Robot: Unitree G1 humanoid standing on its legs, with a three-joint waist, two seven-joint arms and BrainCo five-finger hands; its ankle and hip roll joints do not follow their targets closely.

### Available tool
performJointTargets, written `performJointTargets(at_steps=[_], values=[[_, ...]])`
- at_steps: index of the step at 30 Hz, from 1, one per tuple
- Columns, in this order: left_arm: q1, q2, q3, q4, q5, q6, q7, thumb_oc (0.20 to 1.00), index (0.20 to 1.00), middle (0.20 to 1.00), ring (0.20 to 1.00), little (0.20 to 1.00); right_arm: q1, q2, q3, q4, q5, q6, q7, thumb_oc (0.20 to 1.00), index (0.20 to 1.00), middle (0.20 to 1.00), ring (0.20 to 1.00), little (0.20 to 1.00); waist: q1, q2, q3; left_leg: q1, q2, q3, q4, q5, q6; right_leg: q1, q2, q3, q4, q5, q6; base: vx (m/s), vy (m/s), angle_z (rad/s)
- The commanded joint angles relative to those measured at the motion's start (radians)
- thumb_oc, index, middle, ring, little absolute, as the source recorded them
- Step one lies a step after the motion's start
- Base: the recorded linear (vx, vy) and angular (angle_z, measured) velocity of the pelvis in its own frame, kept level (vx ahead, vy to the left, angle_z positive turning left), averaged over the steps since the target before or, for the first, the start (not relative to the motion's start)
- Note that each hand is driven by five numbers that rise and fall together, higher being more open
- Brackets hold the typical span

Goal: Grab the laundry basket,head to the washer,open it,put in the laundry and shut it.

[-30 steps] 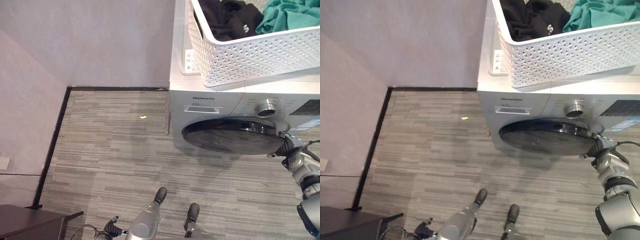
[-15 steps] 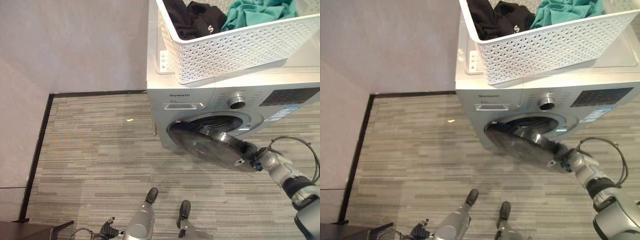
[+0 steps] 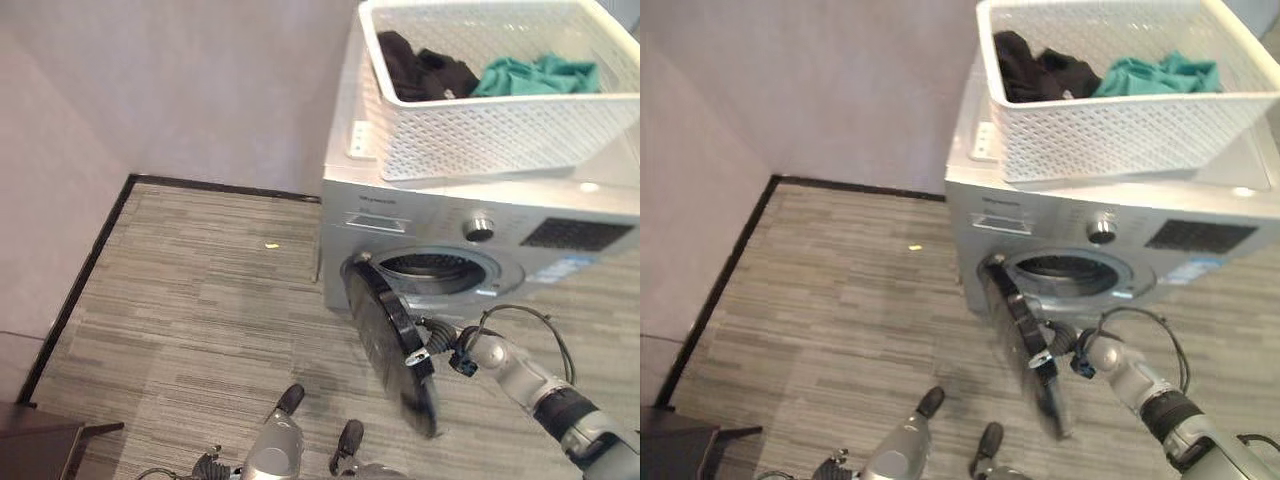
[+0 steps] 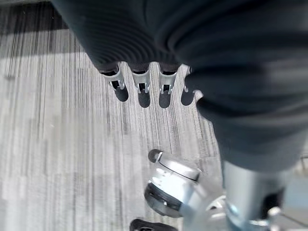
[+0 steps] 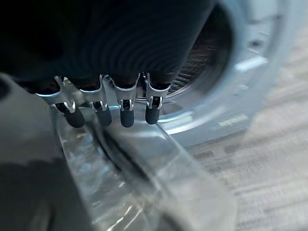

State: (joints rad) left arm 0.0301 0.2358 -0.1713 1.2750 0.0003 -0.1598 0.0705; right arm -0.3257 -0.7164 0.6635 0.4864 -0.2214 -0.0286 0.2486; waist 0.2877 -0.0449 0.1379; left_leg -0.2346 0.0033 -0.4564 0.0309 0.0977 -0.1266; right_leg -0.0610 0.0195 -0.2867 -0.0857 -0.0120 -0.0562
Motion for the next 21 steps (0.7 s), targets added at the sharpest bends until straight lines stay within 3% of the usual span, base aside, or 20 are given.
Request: performJointTargets(at_steps=[1,2,5,8,9,10,11,12,14,15,17,18,19,21], values=[[0.040,0.033,-0.075,-0.131,-0.086,-0.036,-0.010,1.000,1.000,1.000,1.000,1.000,-0.052,0.245,0.076,0.087,-0.097,-0.108,-0.078,1.000,1.000,1.000,1.000,1.000,0.164,0.004,-0.069,-0.049,-0.061,-0.066,-0.118,0.095,0.062,0.029,-0.062,-0.076,-0.002,-0.038,0.104,-0.02,0.055,0.05],[0.140,0.086,-0.114,-0.382,-0.139,-0.048,-0.080,1.000,1.000,1.000,1.000,1.000,-0.066,0.262,0.082,0.146,-0.114,-0.102,-0.088,1.000,1.000,1.000,1.000,1.000,0.183,0.019,-0.068,-0.055,-0.070,-0.080,-0.116,0.094,0.066,0.026,-0.064,-0.088,-0.002,-0.037,0.108,-0.03,0.064,0.04],[0.320,0.232,-0.084,-0.822,-0.253,-0.016,-0.206,1.000,1.000,1.000,1.000,1.000,-0.093,0.295,0.098,0.258,-0.129,-0.092,-0.105,1.000,1.000,1.000,1.000,1.000,0.216,0.044,-0.062,-0.061,-0.080,-0.097,-0.112,0.093,0.074,0.026,-0.065,-0.101,-0.002,-0.036,0.113,-0.02,0.040,0.22],[0.471,0.400,0.032,-1.179,-0.260,0.012,-0.279,1.000,1.000,1.000,1.000,1.000,-0.119,0.349,0.132,0.362,-0.150,-0.091,-0.115,1.000,1.000,1.000,1.000,1.000,0.241,0.059,-0.058,-0.060,-0.091,-0.105,-0.110,0.089,0.081,0.029,-0.066,-0.107,-0.002,-0.039,0.116,0.00,0.035,0.16],[0.474,0.401,0.034,-1.182,-0.260,0.014,-0.280,1.000,1.000,1.000,1.000,1.000,-0.119,0.351,0.132,0.363,-0.150,-0.092,-0.115,1.000,1.000,1.000,1.000,1.000,0.240,0.057,-0.059,-0.060,-0.091,-0.105,-0.110,0.089,0.081,0.029,-0.066,-0.107,-0.002,-0.039,0.116,0.01,0.025,-0.08],[0.513,0.449,0.087,-1.281,-0.258,0.011,-0.295,1.000,1.000,1.000,1.000,1.000,-0.121,0.362,0.141,0.373,-0.155,-0.093,-0.114,1.000,1.000,1.000,1.000,1.000,0.250,0.063,-0.058,-0.061,-0.094,-0.107,-0.110,0.089,0.081,0.031,-0.067,-0.108,-0.002,-0.042,0.116,0.02,0.020,-0.33],[0.582,0.509,0.210,-1.434,-0.268,0.008,-0.312,1.000,1.000,1.000,1.000,1.000,-0.110,0.381,0.148,0.395,-0.148,-0.091,-0.112,1.000,1.000,1.000,1.000,1.000,0.273,0.071,-0.054,-0.061,-0.102,-0.116,-0.110,0.089,0.082,0.031,-0.067,-0.114,-0.002,-0.046,0.117,0.02,0.019,-0.60],[0.603,0.512,0.229,-1.451,-0.272,0.017,-0.315,1.000,1.000,1.000,1.000,1.000,-0.110,0.391,0.152,0.398,-0.148,-0.092,-0.114,1.000,1.000,1.000,1.000,1.000,0.267,0.065,-0.057,-0.060,-0.102,-0.117,-0.110,0.088,0.082,0.031,-0.068,-0.114,-0.002,-0.046,0.117,0.02,0.015,-0.68],[0.668,0.546,0.362,-1.593,-0.324,0.018,-0.324,1.000,1.000,1.000,1.000,1.000,-0.088,0.419,0.155,0.414,-0.122,-0.092,-0.111,1.000,1.000,1.000,1.000,1.000,0.286,0.069,-0.054,-0.063,-0.112,-0.129,-0.109,0.092,0.081,0.031,-0.069,-0.120,-0.002,-0.051,0.117,0.02,0.016,-0.10],[0.700,0.567,0.412,-1.676,-0.403,0.022,-0.349,1.000,1.000,1.000,1.000,1.000,-0.079,0.439,0.161,0.442,-0.107,-0.090,-0.114,1.000,1.000,1.000,1.000,1.000,0.299,0.074,-0.051,-0.068,-0.120,-0.137,-0.109,0.095,0.080,0.029,-0.069,-0.126,-0.002,-0.052,0.118,0.01,0.019,0.43],[0.703,0.578,0.406,-1.689,-0.459,0.034,-0.367,1.000,1.000,1.000,1.000,1.000,-0.080,0.453,0.164,0.459,-0.095,-0.090,-0.117,1.000,1.000,1.000,1.000,1.000,0.302,0.074,-0.047,-0.069,-0.123,-0.139,-0.108,0.093,0.079,0.028,-0.070,-0.125,-0.002,-0.053,0.118,0.00,0.009,0.35],[0.671,0.602,0.330,-1.670,-0.537,0.061,-0.397,1.000,1.000,1.000,1.000,1.000,-0.096,0.469,0.175,0.493,-0.086,-0.092,-0.126,1.000,1.000,1.000,1.000,1.000,0.301,0.074,-0.038,-0.071,-0.125,-0.140,-0.108,0.093,0.082,0.022,-0.070,-0.120,-0.002,-0.049,0.120,0.00,0.002,0.22],[0.662,0.603,0.323,-1.664,-0.537,0.059,-0.398,1.000,1.000,1.000,1.000,1.000,-0.097,0.467,0.172,0.495,-0.086,-0.094,-0.127,1.000,1.000,1.000,1.000,1.000,0.305,0.075,-0.036,-0.071,-0.124,-0.139,-0.108,0.093,0.082,0.021,-0.070,-0.119,-0.002,-0.049,0.120,0.00,0.018,0.09],[0.552,0.622,0.181,-1.617,-0.530,0.084,-0.404,1.000,1.000,1.000,1.000,1.000,-0.138,0.493,0.197,0.538,-0.097,-0.098,-0.147,1.000,1.000,1.000,1.000,1.000,0.304,0.068,-0.025,-0.077,-0.124,-0.136,-0.110,0.088,0.089,0.012,-0.070,-0.106,-0.002,-0.049,0.121,0.04,-0.013,-0.11]])
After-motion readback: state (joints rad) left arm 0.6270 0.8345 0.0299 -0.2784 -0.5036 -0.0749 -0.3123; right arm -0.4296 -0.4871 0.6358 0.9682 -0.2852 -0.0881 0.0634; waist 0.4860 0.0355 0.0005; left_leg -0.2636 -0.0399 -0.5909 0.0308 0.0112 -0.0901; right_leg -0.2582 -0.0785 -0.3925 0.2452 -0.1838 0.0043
